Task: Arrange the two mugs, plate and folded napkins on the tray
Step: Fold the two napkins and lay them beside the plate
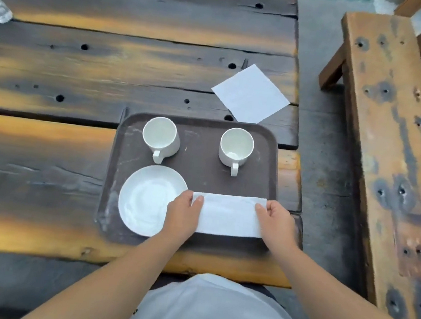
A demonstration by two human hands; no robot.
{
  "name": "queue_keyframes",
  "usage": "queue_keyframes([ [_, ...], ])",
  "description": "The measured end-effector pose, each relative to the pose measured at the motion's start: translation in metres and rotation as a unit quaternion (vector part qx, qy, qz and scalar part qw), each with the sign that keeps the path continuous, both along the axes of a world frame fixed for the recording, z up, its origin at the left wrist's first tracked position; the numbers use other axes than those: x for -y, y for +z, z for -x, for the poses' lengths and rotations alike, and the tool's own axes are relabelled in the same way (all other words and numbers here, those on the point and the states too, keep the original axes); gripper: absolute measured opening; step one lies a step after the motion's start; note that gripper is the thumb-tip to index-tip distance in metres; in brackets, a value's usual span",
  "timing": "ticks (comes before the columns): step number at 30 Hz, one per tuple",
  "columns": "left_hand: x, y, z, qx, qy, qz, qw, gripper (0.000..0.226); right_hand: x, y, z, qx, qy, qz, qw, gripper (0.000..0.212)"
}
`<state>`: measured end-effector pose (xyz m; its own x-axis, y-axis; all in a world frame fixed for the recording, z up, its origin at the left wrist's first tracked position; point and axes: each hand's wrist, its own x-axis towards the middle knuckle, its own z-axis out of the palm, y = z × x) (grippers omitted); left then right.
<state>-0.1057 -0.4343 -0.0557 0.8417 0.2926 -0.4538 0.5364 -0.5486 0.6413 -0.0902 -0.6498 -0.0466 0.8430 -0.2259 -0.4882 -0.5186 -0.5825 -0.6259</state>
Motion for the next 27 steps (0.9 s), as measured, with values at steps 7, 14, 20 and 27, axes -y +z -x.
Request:
queue_keyframes([
  [7, 0.004, -0.005, -0.004, -0.025, 0.010, 0.023, 0.999, 0.006, 0.005, -0.010, -0.006, -0.026, 0.002, 0.015, 1.000, 0.034],
  [14, 0.009, -0.004, 0.001, -0.021, -0.020, 0.007, 1.000, 0.025, 0.005, -0.016, -0.007, -0.042, 0.041, 0.065, 0.996, 0.031],
  [20, 0.010, 0.005, 0.011, -0.007, -0.099, -0.010, 0.995, 0.042, 0.005, -0.009, -0.006, -0.056, 0.065, 0.050, 0.995, 0.022],
  [27, 0.010, 0.006, 0.023, -0.001, -0.256, -0.134, 0.957, 0.049, 0.008, -0.002, 0.004, -0.041, 0.103, 0.052, 0.992, 0.056],
])
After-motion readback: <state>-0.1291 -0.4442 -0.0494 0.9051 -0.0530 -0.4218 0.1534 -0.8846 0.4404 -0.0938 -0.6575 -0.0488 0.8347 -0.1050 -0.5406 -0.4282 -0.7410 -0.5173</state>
